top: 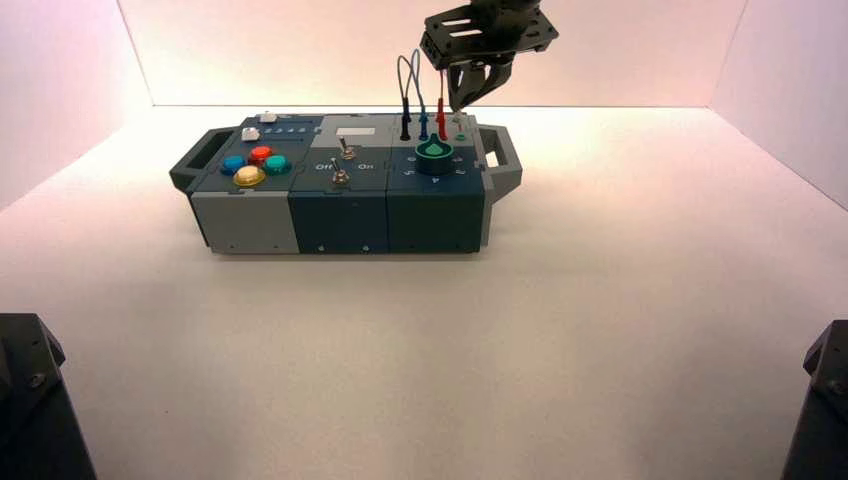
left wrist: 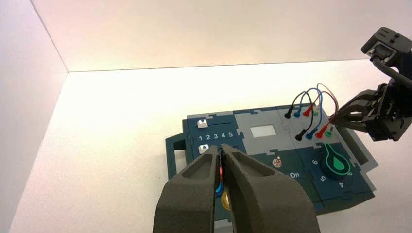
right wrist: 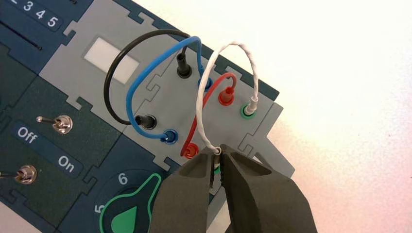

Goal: Insert the white wire.

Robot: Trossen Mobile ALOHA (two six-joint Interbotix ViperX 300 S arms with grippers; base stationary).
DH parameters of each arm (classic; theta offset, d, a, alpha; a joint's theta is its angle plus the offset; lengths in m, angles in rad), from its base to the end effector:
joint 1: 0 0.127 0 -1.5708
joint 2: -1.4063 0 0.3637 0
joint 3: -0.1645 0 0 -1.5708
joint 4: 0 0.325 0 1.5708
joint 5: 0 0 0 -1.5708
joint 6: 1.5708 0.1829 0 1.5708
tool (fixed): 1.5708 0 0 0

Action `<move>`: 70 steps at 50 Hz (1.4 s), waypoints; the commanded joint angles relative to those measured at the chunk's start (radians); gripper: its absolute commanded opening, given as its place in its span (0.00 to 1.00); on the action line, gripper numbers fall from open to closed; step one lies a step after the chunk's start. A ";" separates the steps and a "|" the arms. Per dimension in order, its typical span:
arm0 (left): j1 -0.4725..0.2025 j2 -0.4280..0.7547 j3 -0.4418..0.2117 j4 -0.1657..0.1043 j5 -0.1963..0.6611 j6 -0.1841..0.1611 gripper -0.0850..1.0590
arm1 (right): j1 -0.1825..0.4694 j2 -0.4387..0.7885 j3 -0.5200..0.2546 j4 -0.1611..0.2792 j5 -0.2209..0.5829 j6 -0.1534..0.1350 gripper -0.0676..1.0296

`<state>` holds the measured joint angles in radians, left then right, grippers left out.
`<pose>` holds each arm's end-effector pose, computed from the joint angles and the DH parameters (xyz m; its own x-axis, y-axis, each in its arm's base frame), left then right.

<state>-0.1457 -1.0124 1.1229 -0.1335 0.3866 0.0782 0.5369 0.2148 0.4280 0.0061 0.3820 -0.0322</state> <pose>0.2075 -0.0397 0.2452 0.8627 -0.1773 -0.4735 0.1672 0.9839 -0.0639 0.4207 0.2509 0.1137 0.4451 0.2675 -0.8546 -0.5318 0.8468 -0.0118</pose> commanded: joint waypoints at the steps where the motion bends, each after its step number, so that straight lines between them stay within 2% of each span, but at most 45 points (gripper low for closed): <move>1: 0.005 0.008 -0.032 0.000 -0.005 0.006 0.09 | -0.006 -0.012 -0.021 0.000 -0.012 0.002 0.04; 70: 0.005 0.008 -0.034 0.000 -0.005 0.009 0.09 | -0.006 0.005 0.012 0.005 -0.040 0.015 0.04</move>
<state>-0.1457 -1.0109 1.1229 -0.1335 0.3866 0.0828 0.5354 0.2393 0.4418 0.0092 0.3375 -0.0215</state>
